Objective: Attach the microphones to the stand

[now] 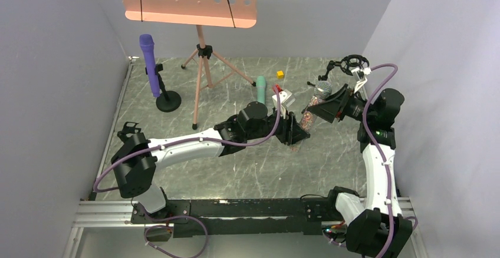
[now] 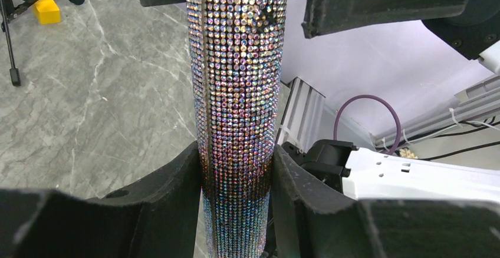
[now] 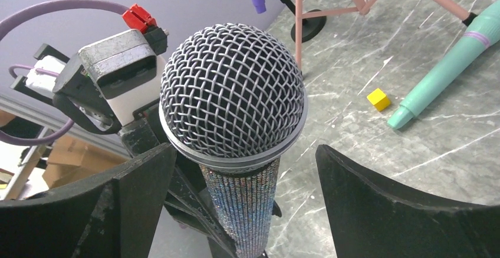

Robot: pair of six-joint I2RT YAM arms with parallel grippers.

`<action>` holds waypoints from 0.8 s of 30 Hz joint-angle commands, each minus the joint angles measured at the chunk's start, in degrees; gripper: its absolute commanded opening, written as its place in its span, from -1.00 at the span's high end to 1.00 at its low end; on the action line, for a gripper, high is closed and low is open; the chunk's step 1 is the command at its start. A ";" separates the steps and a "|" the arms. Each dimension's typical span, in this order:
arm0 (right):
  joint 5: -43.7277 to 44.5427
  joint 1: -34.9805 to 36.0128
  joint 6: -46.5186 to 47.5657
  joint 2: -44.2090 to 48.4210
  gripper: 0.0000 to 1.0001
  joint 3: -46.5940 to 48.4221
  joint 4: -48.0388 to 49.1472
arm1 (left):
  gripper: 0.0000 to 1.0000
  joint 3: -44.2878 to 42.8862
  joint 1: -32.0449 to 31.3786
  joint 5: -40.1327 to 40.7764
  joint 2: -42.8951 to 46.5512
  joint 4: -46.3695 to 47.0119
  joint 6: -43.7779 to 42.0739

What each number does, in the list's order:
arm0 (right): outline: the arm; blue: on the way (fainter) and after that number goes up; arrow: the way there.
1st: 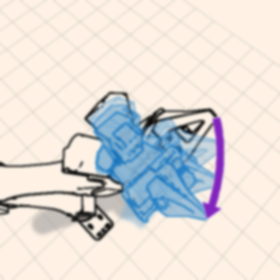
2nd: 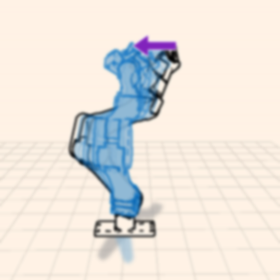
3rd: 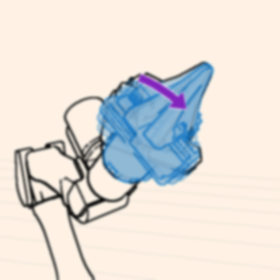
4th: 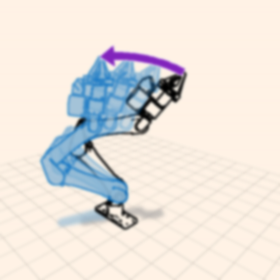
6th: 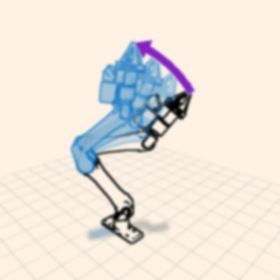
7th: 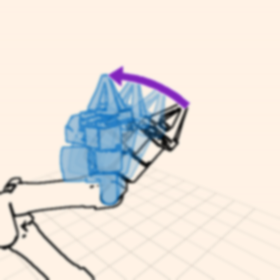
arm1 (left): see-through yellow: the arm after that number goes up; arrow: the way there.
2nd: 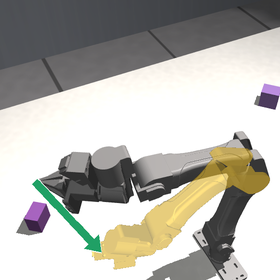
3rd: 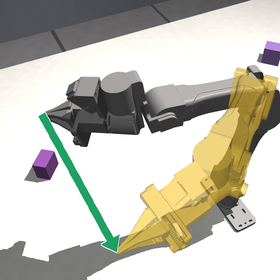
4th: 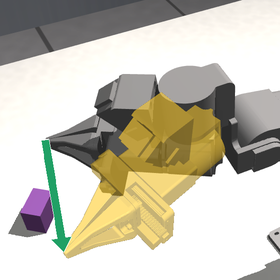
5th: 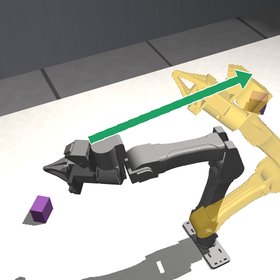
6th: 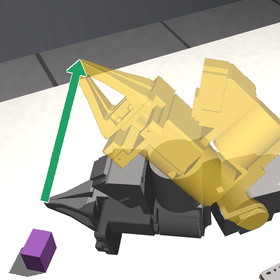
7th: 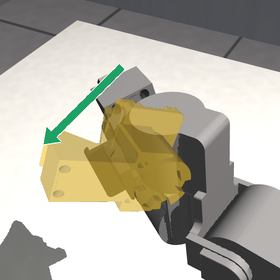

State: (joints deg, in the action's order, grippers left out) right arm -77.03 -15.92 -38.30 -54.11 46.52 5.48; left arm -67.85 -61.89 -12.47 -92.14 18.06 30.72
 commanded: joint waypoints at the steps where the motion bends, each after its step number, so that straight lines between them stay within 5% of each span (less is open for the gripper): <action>1: -0.33 0.19 -5.11 0.86 -0.85 -1.00 4.73 | 1.00 -2.41 -0.43 -0.83 -0.66 4.86 -0.05; 7: 0.13 0.21 -6.85 0.65 -0.53 -2.10 6.87 | 1.00 -2.63 -0.51 -1.49 -1.30 5.22 0.15; 14: 0.14 0.26 -4.50 0.56 0.48 -2.11 6.49 | 0.95 -2.22 -0.51 -1.77 -0.91 5.49 0.35; 16: 0.13 0.27 -2.41 0.71 0.58 -1.53 5.11 | 0.75 -1.79 -0.51 -2.09 -0.52 5.53 0.92; 21: 0.83 0.14 9.13 -0.06 0.65 3.96 -6.92 | -0.18 1.56 -0.35 -1.85 2.54 7.07 1.02; 24: 2.61 0.08 19.08 -1.96 0.65 10.07 -17.01 | -0.46 5.12 0.08 -1.41 6.31 7.69 -1.38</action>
State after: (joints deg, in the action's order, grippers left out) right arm -76.42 -15.88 -32.84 -54.76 48.05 0.60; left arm -65.71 -62.06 -13.37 -92.64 20.69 30.79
